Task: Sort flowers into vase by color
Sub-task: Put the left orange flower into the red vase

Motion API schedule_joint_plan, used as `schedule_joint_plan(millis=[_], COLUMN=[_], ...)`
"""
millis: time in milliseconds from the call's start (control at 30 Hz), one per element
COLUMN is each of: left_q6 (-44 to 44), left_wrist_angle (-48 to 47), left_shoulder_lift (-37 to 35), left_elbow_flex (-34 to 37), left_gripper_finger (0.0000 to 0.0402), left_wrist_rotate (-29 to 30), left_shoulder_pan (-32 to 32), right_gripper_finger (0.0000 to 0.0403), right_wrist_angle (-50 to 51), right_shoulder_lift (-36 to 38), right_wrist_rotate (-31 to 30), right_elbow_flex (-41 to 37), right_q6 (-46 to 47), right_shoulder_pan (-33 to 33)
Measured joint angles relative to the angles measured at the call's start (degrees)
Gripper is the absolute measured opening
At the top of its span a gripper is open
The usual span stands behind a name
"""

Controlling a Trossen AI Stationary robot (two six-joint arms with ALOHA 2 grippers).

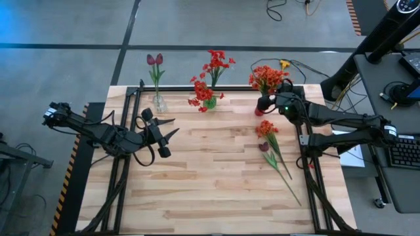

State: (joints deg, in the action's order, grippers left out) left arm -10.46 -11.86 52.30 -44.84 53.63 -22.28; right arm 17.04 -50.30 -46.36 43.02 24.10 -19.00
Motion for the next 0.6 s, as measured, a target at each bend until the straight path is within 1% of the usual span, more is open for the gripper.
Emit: schedule_joint_plan(millis=[167,400,500,600], left_q6=[0.0,0.0,0.0,0.0], left_wrist_angle=[0.0,0.0,0.0,0.0], left_shoulder_lift=[0.0,0.0,0.0,0.0], left_elbow_flex=[0.0,0.0,0.0,0.0], left_gripper_finger=[0.0157,0.0157,0.0157,0.0157], left_wrist_rotate=[0.0,0.0,0.0,0.0], left_shoulder_pan=[0.0,0.0,0.0,0.0], right_gripper_finger=[0.0318,0.0309,0.0309,0.0308], right_wrist_angle=[9.3,23.9,29.5,34.6], right_shoulder_lift=[0.0,0.0,0.0,0.0], right_wrist_rotate=[1.0,2.1,4.1,7.5], right_elbow_flex=[2.7,8.1,10.3,11.8], right_q6=[5.3,13.8,17.4,21.1], right_shoulder_pan=[0.0,0.0,0.0,0.0])
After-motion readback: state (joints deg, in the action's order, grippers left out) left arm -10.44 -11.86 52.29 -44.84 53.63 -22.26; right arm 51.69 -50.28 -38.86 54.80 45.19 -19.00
